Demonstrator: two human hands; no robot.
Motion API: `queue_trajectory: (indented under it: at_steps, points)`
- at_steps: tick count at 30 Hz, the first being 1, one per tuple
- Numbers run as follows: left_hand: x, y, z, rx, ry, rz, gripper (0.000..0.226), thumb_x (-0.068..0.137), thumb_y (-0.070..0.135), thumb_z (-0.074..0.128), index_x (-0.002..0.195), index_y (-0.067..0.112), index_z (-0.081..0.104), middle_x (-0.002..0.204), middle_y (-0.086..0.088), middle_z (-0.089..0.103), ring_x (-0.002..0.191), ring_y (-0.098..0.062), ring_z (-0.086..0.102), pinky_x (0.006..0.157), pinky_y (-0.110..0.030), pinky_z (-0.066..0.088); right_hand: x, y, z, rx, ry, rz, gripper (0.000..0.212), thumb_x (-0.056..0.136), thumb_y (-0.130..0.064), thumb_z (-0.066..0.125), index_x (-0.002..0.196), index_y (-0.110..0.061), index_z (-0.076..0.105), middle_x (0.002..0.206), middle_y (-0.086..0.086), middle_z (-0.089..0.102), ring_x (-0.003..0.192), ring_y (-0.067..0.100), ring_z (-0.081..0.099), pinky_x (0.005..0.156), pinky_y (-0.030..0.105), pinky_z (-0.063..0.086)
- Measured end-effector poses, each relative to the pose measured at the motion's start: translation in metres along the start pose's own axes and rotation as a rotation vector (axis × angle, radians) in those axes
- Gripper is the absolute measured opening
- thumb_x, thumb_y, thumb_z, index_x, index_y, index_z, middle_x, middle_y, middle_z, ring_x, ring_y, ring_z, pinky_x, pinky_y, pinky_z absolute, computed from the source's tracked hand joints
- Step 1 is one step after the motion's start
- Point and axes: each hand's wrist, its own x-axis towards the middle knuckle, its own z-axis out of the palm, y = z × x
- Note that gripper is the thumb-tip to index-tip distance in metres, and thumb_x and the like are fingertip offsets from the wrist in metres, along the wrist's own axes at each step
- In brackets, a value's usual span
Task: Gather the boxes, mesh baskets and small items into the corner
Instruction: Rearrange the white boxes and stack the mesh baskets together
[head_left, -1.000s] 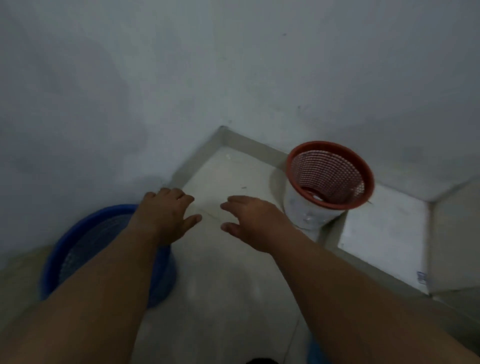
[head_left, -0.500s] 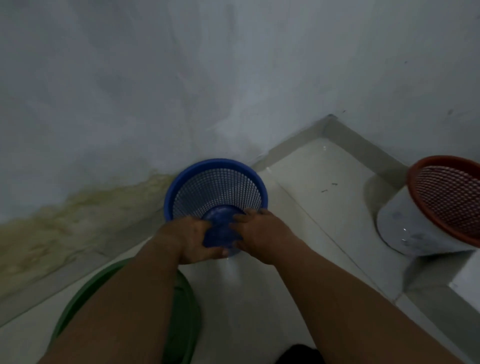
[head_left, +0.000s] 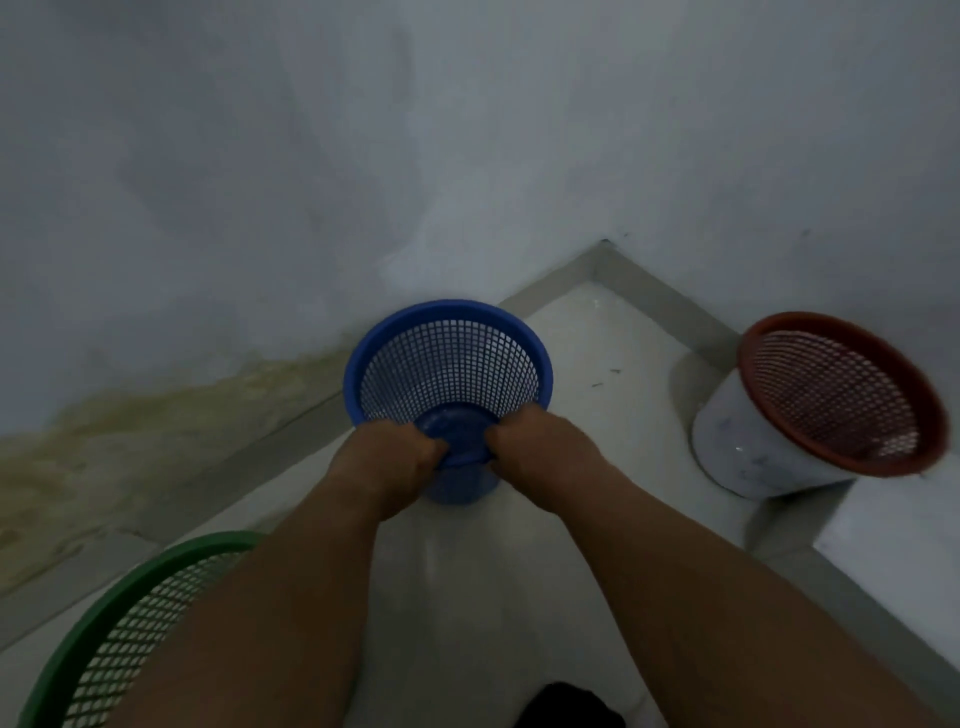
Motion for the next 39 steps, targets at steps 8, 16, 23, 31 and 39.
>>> queue_trajectory:
  at_steps: [8, 16, 23, 31, 39]
  points:
    - [0.075, 0.037, -0.141, 0.205, 0.453, 0.217, 0.013, 0.079, 0.029, 0.072, 0.087, 0.019, 0.069, 0.067, -0.004, 0.068, 0.053, -0.027, 0.064, 0.053, -0.035, 0.051, -0.082, 0.096, -0.087, -0.106, 0.383, 0.202, 0.024, 0.094, -0.022, 0.055, 0.111, -0.008, 0.063, 0.106, 0.013, 0.063, 0.102, 0.033, 0.055, 0.075, 0.04, 0.049]
    - [0.133, 0.127, -0.243, 0.165, 0.827, 0.47, 0.021, 0.066, 0.016, 0.08, 0.068, 0.013, 0.06, 0.052, -0.008, 0.057, 0.042, -0.027, 0.054, 0.051, -0.033, 0.041, -0.19, 0.174, -0.128, -0.27, 0.59, 0.485, 0.017, 0.071, -0.016, 0.077, 0.083, -0.006, 0.069, 0.077, 0.012, 0.065, 0.079, 0.034, 0.061, 0.052, 0.031, 0.037]
    - [0.157, 0.208, -0.229, 0.078, 0.803, 0.639, 0.019, 0.061, 0.008, 0.079, 0.07, 0.012, 0.062, 0.054, -0.01, 0.059, 0.046, -0.028, 0.055, 0.059, -0.038, 0.049, -0.253, 0.195, -0.078, -0.39, 0.566, 0.654, 0.017, 0.065, -0.014, 0.079, 0.079, -0.01, 0.07, 0.071, 0.013, 0.066, 0.074, 0.032, 0.064, 0.1, 0.061, 0.04]
    - [0.18, 0.236, -0.181, 0.044, 0.859, 0.609, 0.043, 0.083, 0.019, 0.072, 0.123, 0.005, 0.064, 0.124, -0.021, 0.064, 0.115, -0.042, 0.06, 0.106, -0.055, 0.039, -0.265, 0.199, -0.033, -0.337, 0.632, 0.693, 0.014, 0.069, -0.006, 0.076, 0.081, -0.006, 0.068, 0.071, 0.013, 0.063, 0.069, 0.033, 0.063, 0.089, 0.053, 0.051]
    - [0.186, 0.242, -0.184, 0.043, 0.758, 0.582, 0.049, 0.075, 0.014, 0.08, 0.12, 0.0, 0.066, 0.123, -0.024, 0.064, 0.116, -0.047, 0.058, 0.1, -0.056, 0.044, -0.257, 0.206, -0.025, -0.275, 0.522, 0.76, 0.017, 0.07, -0.011, 0.08, 0.083, -0.009, 0.07, 0.073, 0.011, 0.064, 0.07, 0.031, 0.064, 0.091, 0.051, 0.051]
